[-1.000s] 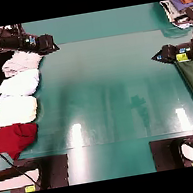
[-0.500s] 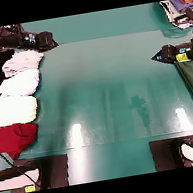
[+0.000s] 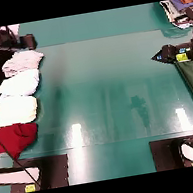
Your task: Fold the shirts.
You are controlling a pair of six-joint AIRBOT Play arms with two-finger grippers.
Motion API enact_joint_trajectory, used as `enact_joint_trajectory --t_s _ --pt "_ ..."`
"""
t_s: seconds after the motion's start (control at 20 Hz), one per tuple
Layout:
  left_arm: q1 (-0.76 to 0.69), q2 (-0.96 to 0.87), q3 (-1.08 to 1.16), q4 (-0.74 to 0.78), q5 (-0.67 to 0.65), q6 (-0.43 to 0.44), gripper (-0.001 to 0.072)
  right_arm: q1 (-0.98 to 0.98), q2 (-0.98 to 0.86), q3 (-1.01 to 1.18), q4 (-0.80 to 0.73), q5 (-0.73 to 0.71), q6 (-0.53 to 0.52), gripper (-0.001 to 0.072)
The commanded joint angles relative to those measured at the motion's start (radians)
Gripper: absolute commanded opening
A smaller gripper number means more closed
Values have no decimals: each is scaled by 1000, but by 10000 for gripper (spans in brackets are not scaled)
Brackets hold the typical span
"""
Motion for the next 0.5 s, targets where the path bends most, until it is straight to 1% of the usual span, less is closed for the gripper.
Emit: enact_joint_trajectory --t_s 0.0,0.1,0.2,0.45 --pt "135 -118 0 72 64 -79 635 1 1 1 0 1 2 14" --pt "197 -183 0 23 114 -77 635 2 1 1 1 1 2 14" --pt "232 -238 0 9 171 -76 635 7 1 1 0 0 2 14" --pt "248 -329 6 10 297 -68 634 55 1 1 -3 0 2 14"
